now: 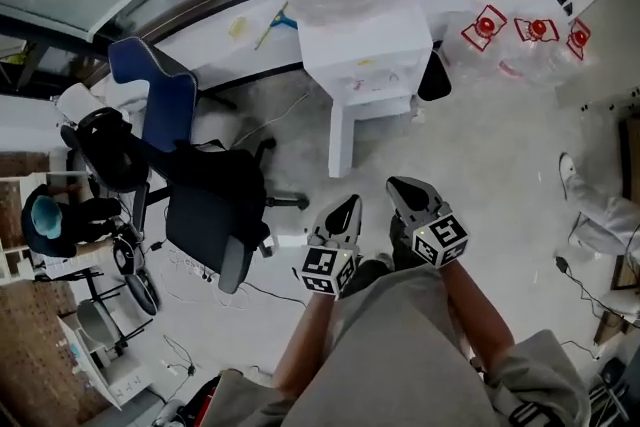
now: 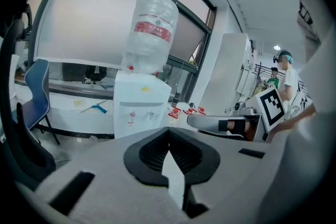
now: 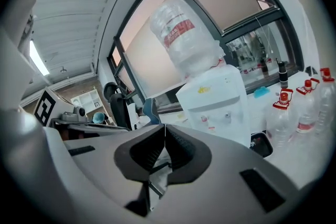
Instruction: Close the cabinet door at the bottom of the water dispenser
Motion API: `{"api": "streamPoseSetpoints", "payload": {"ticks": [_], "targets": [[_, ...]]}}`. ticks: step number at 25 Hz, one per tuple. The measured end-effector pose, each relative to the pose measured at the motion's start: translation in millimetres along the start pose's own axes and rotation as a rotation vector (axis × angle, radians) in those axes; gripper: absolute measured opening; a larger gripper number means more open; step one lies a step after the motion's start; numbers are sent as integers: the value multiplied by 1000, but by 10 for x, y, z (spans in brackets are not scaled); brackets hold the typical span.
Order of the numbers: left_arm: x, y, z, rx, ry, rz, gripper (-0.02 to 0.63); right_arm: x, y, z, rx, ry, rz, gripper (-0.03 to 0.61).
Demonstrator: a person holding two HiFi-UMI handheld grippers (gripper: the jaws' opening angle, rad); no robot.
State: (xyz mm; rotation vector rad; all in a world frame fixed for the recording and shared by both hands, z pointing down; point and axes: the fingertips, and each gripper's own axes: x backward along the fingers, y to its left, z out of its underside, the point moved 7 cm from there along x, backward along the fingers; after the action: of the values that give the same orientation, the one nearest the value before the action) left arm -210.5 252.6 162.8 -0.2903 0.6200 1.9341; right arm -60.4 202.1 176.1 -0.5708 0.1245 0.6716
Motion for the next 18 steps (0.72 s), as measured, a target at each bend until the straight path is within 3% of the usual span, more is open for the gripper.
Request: {"api": "streamPoseSetpoints", "payload": {"ticks": [5,10,18], "targets": [[-265,223,-23,-10,63,4,8,-261,-286,-8,-38,5,19,12],[-407,602,64,-15,123,36,8,-519,-382,229,-118,28,76,12],[-602,1265,318,-53,222,182,8,-835,-308,611,-192,11,242,12]]}}
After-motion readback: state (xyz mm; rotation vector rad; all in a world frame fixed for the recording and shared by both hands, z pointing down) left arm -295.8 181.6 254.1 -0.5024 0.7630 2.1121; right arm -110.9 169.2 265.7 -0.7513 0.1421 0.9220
